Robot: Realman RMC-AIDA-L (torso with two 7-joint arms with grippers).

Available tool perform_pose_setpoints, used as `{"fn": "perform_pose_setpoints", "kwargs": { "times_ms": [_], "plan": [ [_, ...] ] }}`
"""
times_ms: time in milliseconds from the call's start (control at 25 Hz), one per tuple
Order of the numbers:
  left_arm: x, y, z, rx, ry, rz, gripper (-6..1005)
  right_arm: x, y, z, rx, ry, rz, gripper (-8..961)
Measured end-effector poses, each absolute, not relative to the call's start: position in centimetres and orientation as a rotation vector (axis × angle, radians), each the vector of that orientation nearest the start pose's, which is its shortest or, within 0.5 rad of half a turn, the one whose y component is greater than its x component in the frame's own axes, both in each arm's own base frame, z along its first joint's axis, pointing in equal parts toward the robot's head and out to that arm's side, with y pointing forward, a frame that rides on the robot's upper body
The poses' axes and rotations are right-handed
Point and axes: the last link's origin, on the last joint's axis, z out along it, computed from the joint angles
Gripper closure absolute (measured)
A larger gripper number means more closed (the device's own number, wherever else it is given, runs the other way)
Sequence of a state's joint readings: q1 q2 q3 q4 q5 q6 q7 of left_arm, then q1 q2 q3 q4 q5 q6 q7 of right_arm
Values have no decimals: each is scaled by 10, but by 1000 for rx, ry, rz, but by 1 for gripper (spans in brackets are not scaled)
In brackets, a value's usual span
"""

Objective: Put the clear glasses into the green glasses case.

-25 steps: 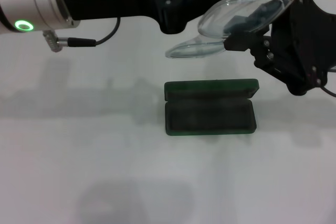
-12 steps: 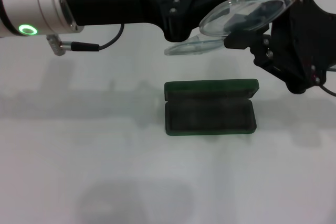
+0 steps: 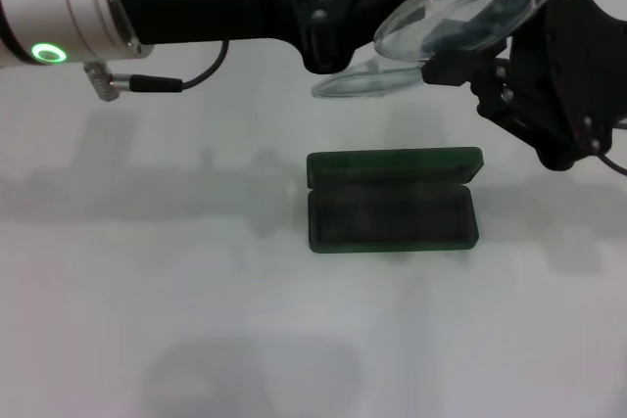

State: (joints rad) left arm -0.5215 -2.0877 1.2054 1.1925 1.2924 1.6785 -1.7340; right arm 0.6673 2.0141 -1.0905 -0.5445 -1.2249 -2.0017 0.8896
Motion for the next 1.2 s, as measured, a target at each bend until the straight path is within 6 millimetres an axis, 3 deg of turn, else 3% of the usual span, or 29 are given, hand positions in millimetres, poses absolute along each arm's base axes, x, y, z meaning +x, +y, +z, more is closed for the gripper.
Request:
{"fn": "perform_pose_setpoints", "kwargs": {
  "times_ms": [400, 640, 840, 1000, 1200],
  "plan": [
    [-90, 320, 64, -2785, -28, -1387, 964, 140, 311, 36, -2568, -537, 1631, 897],
    [-122, 324, 92, -2578, -42, -1384, 964, 145, 310, 35, -2564, -510, 1620, 898],
    [-159, 312, 111, -2414, -97, -1401, 964, 145, 309, 39, -2584, -488, 1622, 899],
    [-184, 303, 114, -2325, -173, -1441, 964, 141, 312, 46, -2637, -473, 1583, 898],
    [-183, 301, 106, -2331, -179, -1561, 964, 135, 315, 41, -2673, -478, 1550, 896]
  ]
}}
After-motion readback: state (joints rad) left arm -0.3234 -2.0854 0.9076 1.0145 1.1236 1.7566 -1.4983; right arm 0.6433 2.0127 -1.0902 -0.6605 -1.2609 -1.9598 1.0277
